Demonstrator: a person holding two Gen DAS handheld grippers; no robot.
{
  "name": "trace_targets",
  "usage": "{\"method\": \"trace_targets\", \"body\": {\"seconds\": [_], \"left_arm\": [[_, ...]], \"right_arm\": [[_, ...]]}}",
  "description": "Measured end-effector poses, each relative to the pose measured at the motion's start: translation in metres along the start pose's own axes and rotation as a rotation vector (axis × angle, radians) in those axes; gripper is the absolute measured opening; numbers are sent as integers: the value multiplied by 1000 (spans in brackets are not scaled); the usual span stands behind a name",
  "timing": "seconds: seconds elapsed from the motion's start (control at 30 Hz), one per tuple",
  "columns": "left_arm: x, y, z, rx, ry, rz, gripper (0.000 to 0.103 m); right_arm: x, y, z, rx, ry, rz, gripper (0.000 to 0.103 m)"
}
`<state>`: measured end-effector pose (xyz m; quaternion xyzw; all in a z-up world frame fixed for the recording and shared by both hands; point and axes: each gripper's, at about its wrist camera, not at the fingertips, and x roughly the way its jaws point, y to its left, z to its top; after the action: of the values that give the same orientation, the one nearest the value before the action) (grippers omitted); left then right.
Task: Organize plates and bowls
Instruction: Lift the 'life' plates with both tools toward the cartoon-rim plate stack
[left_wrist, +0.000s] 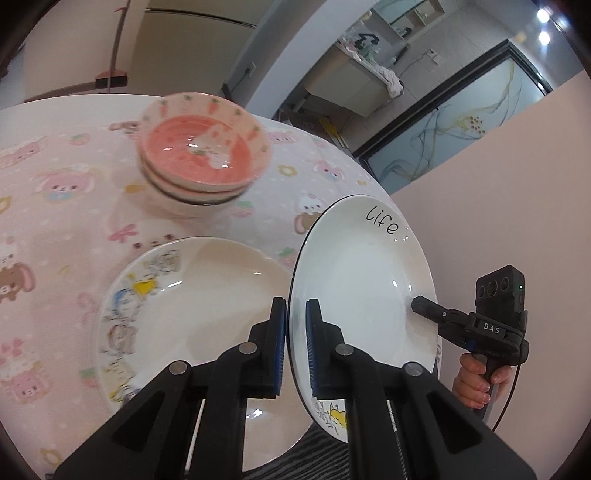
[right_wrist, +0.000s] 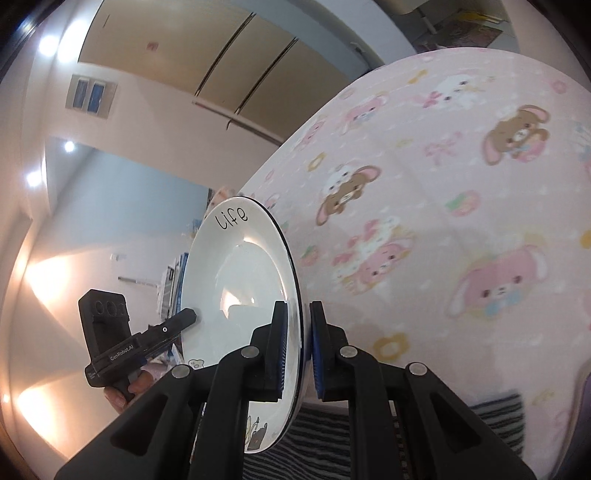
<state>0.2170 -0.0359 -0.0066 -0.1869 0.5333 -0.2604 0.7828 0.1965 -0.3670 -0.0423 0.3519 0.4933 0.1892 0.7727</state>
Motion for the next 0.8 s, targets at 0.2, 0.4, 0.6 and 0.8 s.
{"method": "trace_targets", "body": {"seconds": [0.2,0.4,0.6,0.8], "left_arm": [[-33,32,-14,-40,-49,16,7],[-51,64,-27,-85,-71,22,7],[-60,87,-41,-112,-77,35,7],[-63,101,-49,-118,-76,54,7]], "right_arm": [[30,36,-7,-61,53,-25,15],[56,52,-18,-83,99,-26,15],[86,58,-26,-92,139,-51,15],[109,60,-29,-92,164,-78,15]]}}
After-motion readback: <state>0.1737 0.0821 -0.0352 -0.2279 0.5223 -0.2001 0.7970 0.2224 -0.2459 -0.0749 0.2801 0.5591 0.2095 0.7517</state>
